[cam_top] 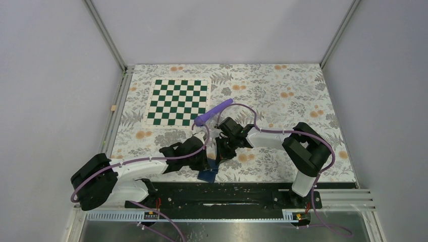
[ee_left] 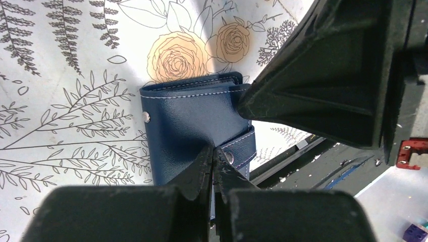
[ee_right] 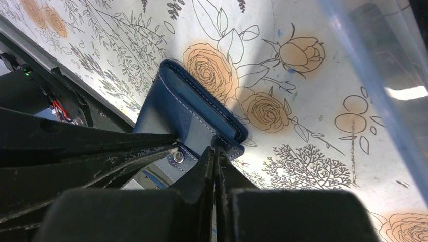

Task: Put the credit cards into the card holder
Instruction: Close the card holder at the center of the board.

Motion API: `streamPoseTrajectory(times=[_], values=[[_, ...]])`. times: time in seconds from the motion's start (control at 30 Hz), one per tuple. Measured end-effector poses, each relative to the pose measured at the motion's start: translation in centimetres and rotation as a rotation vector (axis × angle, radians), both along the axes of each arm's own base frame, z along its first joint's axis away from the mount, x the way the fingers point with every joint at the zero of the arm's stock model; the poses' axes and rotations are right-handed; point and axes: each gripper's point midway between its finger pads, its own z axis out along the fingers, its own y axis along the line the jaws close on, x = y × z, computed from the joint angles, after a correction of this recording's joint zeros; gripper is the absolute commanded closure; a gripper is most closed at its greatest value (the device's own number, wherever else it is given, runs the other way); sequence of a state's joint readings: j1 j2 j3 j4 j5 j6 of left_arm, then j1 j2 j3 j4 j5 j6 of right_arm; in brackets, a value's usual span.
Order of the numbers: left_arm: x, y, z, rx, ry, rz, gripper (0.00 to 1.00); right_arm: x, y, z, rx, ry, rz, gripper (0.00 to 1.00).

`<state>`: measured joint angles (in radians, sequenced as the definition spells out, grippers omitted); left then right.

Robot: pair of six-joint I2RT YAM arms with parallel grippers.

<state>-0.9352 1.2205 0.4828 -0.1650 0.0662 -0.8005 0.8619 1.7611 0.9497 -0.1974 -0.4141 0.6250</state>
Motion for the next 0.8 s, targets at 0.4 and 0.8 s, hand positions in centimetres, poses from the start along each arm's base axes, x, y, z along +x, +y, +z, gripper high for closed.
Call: streamPoseTrajectory(times=[0.4, 0.8], values=[[-0.4, -0.2, -0.1, 0.036, -0.032, -0.015, 1.0, -0.7, -0.4, 0.8, 0.015, -0.009, 0.008, 1.0], [-0.4, -0.3, -0.1, 0.051, -0.043, -0.015, 1.0, -3.9, 1.1, 1.5, 0.037, -0.009, 0.109, 1.0]])
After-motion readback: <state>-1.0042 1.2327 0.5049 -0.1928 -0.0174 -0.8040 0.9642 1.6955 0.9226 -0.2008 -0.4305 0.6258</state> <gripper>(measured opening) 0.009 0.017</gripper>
